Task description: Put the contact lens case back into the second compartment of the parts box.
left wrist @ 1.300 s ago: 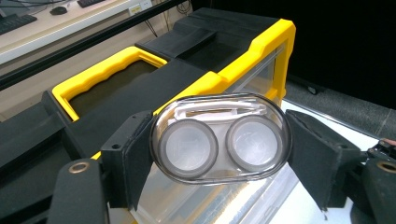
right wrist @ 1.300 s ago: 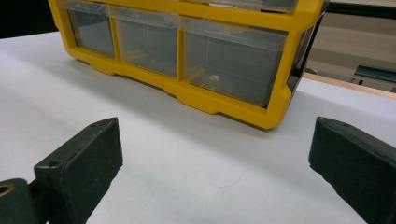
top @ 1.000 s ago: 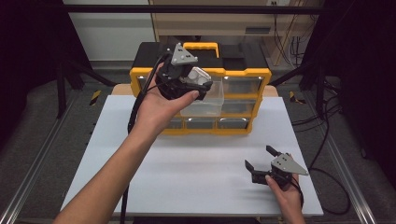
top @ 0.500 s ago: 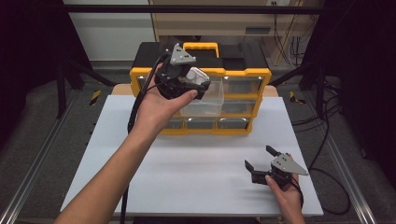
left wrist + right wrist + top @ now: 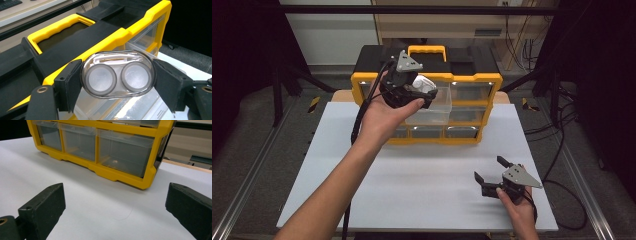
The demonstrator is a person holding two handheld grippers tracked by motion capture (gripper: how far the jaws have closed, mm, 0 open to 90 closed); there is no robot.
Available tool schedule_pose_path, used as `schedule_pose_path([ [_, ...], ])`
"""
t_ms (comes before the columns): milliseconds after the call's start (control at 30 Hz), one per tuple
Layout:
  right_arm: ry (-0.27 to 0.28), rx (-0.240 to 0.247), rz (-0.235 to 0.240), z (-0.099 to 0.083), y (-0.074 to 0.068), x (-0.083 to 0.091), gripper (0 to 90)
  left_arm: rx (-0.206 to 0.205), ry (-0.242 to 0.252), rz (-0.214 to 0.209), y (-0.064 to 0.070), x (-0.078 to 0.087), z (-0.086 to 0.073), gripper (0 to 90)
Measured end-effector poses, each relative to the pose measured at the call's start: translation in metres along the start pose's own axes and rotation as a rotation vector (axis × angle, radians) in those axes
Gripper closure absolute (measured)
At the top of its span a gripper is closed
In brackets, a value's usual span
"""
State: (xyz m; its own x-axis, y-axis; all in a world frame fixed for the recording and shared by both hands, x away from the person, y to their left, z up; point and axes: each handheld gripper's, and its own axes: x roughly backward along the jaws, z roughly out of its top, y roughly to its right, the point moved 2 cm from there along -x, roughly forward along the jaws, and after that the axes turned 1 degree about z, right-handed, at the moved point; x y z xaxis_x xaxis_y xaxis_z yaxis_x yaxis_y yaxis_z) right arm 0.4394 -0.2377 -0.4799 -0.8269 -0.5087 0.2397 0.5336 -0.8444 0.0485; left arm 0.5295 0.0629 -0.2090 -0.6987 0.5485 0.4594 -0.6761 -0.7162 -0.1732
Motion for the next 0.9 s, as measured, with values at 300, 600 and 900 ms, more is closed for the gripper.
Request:
schedule_pose_path([
  [300, -0.001, 0.000, 0.002, -0.0002, 0.0001, -0.0005, 3.1, 0.000, -0.007, -0.002, 0.0015, -0.0026, -0.0005, 26.2],
  [600, -0.006, -0.001, 0.005, -0.0006, -0.0008, -0.0013, 3.1, 0.006, -0.014, -0.008, 0.0016, -0.0041, -0.0014, 26.1],
  [900, -0.010, -0.005, 0.010, -0.0008, -0.0013, -0.0016, 3.1, 0.007, -0.018, -0.005, 0.0020, -0.0051, -0.0014, 26.1],
])
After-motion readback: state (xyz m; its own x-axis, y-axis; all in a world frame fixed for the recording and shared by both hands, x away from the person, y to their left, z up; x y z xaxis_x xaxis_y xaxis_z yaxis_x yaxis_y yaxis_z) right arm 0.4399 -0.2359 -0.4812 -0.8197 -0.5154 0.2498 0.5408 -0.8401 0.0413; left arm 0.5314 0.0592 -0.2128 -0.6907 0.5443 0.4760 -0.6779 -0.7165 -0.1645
